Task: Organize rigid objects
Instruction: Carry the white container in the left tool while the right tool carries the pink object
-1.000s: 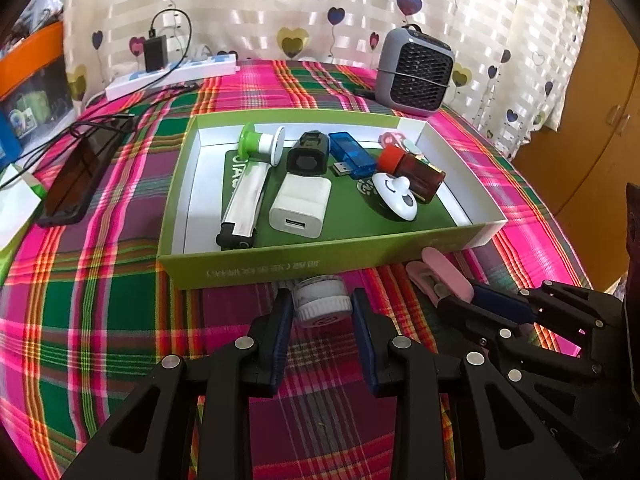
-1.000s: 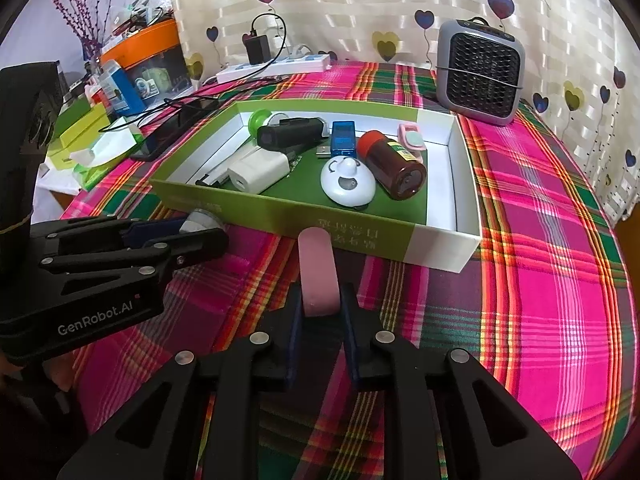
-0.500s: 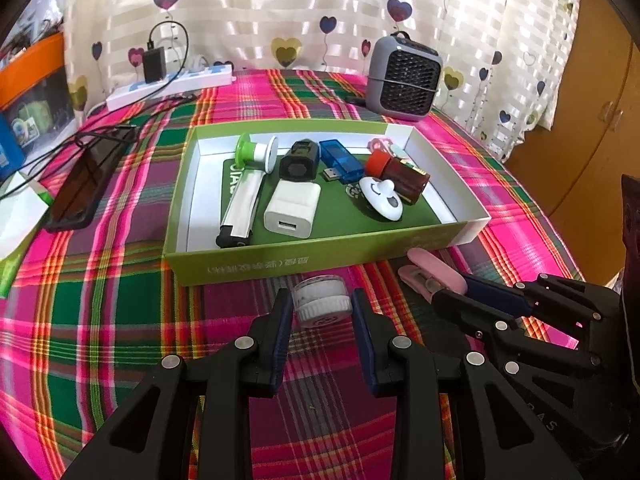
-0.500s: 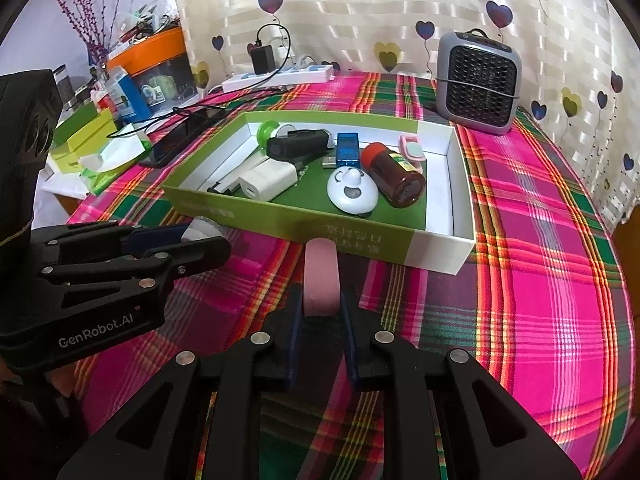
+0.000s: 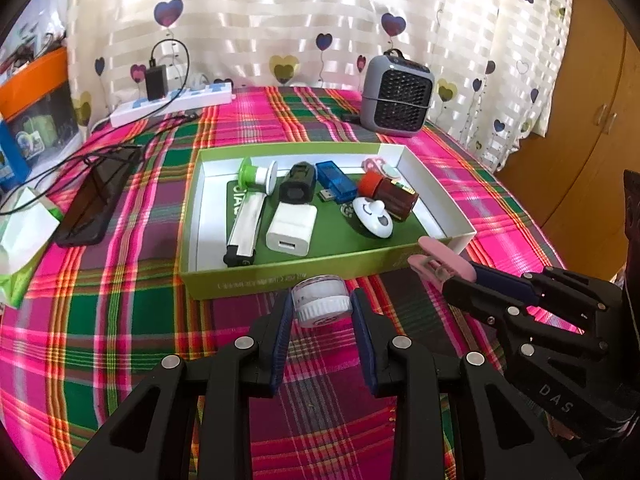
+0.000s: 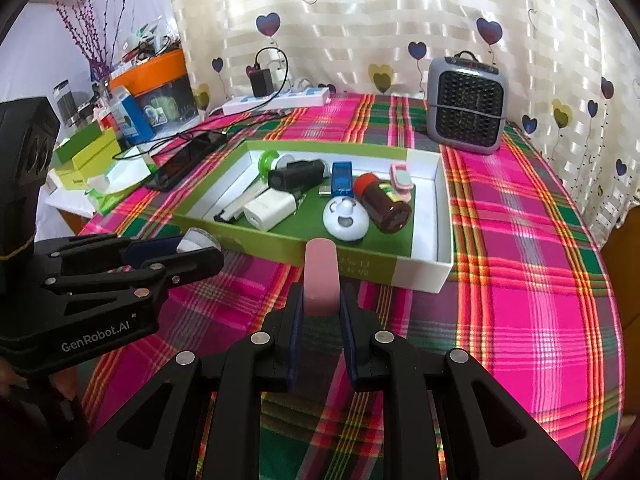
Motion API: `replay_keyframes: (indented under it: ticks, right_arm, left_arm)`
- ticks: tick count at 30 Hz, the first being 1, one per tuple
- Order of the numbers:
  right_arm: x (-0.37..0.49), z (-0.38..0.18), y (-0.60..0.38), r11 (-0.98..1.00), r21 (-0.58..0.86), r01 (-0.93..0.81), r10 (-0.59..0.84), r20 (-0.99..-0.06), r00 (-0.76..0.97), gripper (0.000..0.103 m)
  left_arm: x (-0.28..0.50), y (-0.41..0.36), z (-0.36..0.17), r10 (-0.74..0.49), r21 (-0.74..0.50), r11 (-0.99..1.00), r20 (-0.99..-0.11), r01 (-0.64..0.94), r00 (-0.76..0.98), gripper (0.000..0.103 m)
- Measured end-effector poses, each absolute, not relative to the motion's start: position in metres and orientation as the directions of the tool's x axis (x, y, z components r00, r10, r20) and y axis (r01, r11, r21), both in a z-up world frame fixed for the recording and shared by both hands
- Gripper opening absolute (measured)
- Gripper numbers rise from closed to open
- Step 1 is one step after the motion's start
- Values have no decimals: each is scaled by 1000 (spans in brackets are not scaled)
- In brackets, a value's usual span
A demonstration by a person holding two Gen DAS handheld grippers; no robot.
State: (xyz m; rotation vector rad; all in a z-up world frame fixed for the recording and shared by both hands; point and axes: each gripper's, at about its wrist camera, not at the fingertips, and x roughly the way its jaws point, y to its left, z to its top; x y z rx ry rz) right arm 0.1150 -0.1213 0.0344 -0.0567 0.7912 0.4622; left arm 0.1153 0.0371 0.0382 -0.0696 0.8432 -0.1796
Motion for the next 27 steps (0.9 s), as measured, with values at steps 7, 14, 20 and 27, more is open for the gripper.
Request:
replay_keyframes:
  ticks: [7, 14, 20, 27]
  right_arm:
    - [119, 45, -122, 903, 116, -414, 376, -680, 629, 19]
    - [127, 57, -121, 904, 109, -412, 376, -662, 649, 19]
    - [137, 63, -119, 906, 98, -412, 371, -652, 661, 19]
    - [161, 65, -117, 909, 100, -404, 364, -659, 658, 19]
  left_arm:
    - [121, 40, 46, -183, -131, 983, -726, 128, 663, 29]
    - [130, 47, 53, -178, -134, 984, -714, 118, 677, 29]
    - [142, 55, 57, -173, -136, 985, -708, 109, 685, 29]
    - [160, 65, 55, -162, -137, 986, -713, 91, 683, 29]
